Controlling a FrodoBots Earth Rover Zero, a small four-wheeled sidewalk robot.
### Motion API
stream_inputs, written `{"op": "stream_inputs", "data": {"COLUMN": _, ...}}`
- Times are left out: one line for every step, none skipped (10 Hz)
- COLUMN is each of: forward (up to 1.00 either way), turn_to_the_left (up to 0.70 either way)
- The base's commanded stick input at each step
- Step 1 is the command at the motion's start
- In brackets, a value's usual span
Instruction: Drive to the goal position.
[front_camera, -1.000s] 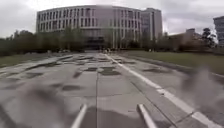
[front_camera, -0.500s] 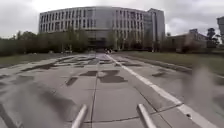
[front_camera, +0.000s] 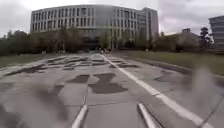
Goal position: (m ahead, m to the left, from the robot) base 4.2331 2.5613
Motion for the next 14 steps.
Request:
{"op": "stream_inputs", "data": {"forward": 1.0, "turn_to_the_left": 0.0}}
{"op": "stream_inputs", "data": {"forward": 1.0, "turn_to_the_left": 0.0}}
{"op": "stream_inputs", "data": {"forward": 1.0, "turn_to_the_left": 0.0}}
{"op": "stream_inputs", "data": {"forward": 1.0, "turn_to_the_left": 0.0}}
{"op": "stream_inputs", "data": {"forward": 1.0, "turn_to_the_left": 0.0}}
{"op": "stream_inputs", "data": {"forward": 1.0, "turn_to_the_left": 0.0}}
{"op": "stream_inputs", "data": {"forward": 1.0, "turn_to_the_left": 0.01}}
{"op": "stream_inputs", "data": {"forward": 1.0, "turn_to_the_left": 0.27}}
{"op": "stream_inputs", "data": {"forward": 1.0, "turn_to_the_left": 0.27}}
{"op": "stream_inputs", "data": {"forward": 1.0, "turn_to_the_left": 0.27}}
{"op": "stream_inputs", "data": {"forward": 1.0, "turn_to_the_left": 0.27}}
{"op": "stream_inputs", "data": {"forward": 1.0, "turn_to_the_left": 0.27}}
{"op": "stream_inputs", "data": {"forward": 1.0, "turn_to_the_left": 0.27}}
{"op": "stream_inputs", "data": {"forward": 1.0, "turn_to_the_left": 0.27}}
